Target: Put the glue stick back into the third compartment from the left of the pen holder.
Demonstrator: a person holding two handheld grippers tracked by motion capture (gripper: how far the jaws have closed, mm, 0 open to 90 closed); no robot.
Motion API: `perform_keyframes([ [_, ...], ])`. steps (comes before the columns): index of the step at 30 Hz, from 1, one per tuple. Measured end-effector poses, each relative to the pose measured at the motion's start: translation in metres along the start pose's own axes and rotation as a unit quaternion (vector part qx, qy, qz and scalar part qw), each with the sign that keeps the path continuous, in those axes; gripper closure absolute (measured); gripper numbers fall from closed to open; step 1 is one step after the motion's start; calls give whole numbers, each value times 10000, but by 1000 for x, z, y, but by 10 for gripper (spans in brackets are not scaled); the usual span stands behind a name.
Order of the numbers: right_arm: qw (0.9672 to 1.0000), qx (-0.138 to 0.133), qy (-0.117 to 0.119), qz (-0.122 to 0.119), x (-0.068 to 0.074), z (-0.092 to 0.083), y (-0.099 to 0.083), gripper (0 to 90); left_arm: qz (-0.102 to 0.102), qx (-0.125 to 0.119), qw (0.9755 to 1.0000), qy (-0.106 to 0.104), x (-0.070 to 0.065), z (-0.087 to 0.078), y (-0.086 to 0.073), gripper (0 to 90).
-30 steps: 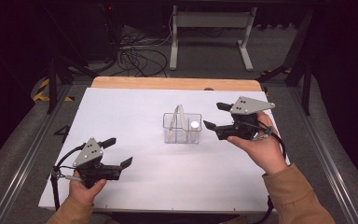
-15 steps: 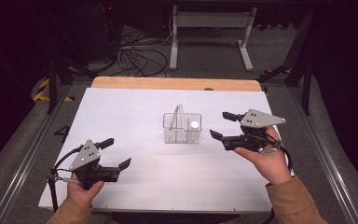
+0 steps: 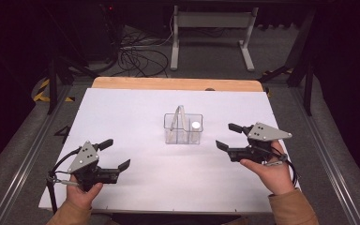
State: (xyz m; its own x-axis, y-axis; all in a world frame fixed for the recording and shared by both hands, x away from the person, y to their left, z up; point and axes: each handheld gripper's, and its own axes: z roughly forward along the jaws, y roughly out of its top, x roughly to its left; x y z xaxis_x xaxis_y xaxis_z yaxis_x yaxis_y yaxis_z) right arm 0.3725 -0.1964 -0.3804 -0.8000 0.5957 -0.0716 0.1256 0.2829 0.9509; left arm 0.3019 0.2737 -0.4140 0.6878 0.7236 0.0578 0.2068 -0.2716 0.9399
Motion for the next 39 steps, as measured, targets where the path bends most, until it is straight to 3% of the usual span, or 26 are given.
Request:
perform_keyframes([
  [10,9990,63,39,431,-3,-1,-35,245,84,-76,9999,-37,0,-2,-1,79],
  [18,9979,270,45,579,-3,-1,-51,244,168,-142,9998,5,-1,-4,-2,76],
  [37,9978,304,23,583,-4,0,-54,237,314,-207,9991,183,-2,-4,-5,68],
  [39,9979,324,-25,565,-4,0,-54,238,251,-218,9994,130,-2,-3,-5,67],
])
